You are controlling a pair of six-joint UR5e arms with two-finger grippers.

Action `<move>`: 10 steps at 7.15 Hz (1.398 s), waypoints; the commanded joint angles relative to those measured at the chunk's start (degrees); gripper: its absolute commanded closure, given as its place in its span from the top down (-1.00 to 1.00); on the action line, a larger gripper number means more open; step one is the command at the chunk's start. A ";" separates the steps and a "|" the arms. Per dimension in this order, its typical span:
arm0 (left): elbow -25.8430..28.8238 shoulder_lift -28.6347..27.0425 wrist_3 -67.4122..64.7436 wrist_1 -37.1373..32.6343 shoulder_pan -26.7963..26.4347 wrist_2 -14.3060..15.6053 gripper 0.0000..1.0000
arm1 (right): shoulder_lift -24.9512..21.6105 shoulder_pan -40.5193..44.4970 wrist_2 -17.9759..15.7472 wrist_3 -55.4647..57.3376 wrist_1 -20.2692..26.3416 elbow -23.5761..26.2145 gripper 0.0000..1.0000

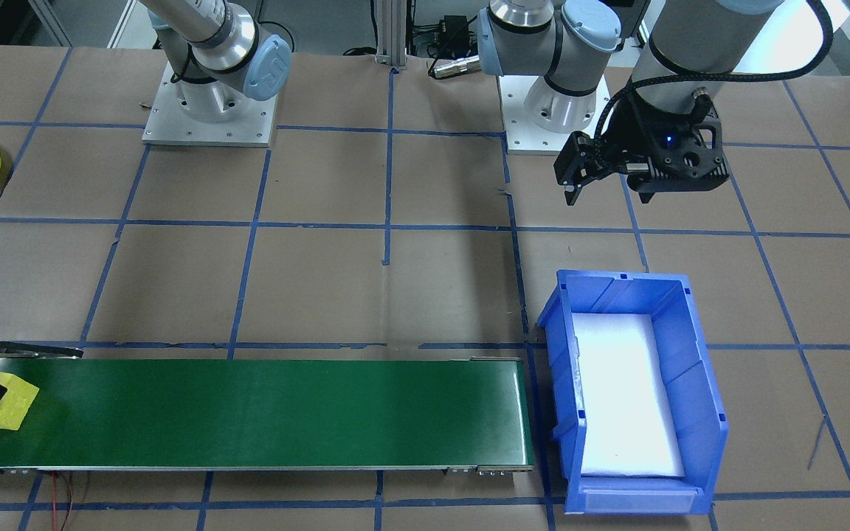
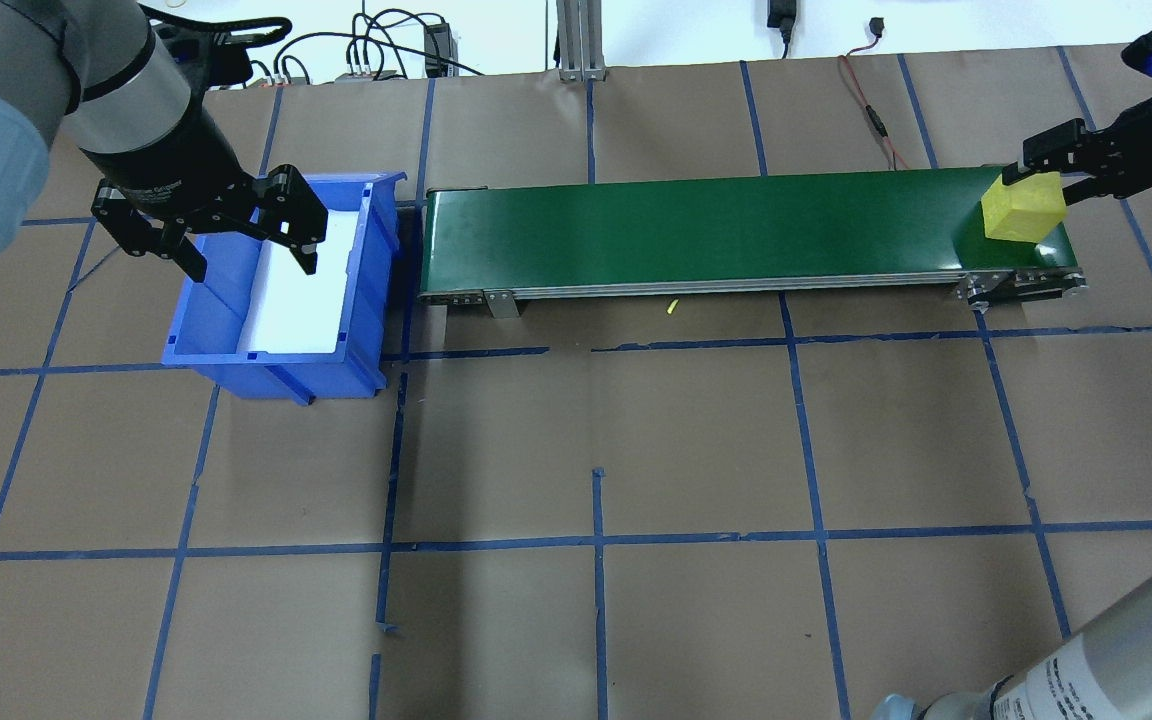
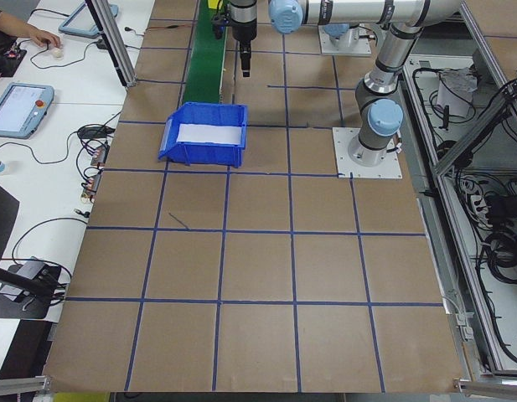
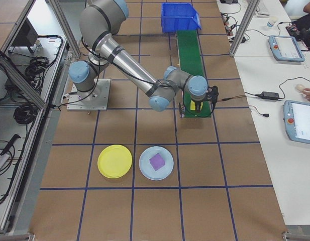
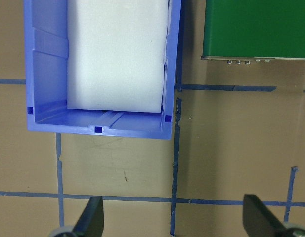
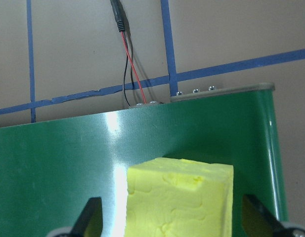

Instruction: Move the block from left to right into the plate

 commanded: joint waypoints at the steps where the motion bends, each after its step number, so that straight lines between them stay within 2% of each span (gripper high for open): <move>1: -0.07 0.00 0.00 0.00 0.00 0.09 1.00 | 1.43 0.00 0.76 -0.11 -0.47 0.07 1.00; 4: 0.02 0.00 0.00 0.00 0.00 0.09 1.00 | 2.50 0.00 -1.08 -0.82 -0.65 0.68 0.98; 5: 0.02 0.00 0.00 0.09 0.00 0.09 1.00 | 2.15 0.00 -3.00 -0.82 -0.56 0.68 0.55; 6: 0.11 0.00 0.00 0.09 0.26 0.00 1.00 | 1.71 -0.08 -6.76 -0.73 0.14 0.42 0.00; 7: 0.02 0.00 0.00 0.00 0.26 0.09 1.00 | -0.04 -0.09 -11.76 -1.08 1.10 0.59 -0.18; 8: 0.11 0.00 0.00 0.00 0.26 0.09 1.00 | -2.66 -0.17 -16.51 -4.65 6.33 1.12 -0.27; 9: 0.02 0.00 0.00 0.00 0.26 0.09 1.00 | -5.73 -1.22 -21.69 -11.21 10.73 2.43 -0.27; 10: 0.02 0.00 0.00 0.09 0.26 0.09 1.00 | -8.72 -5.58 -27.66 -15.45 13.04 5.83 -0.19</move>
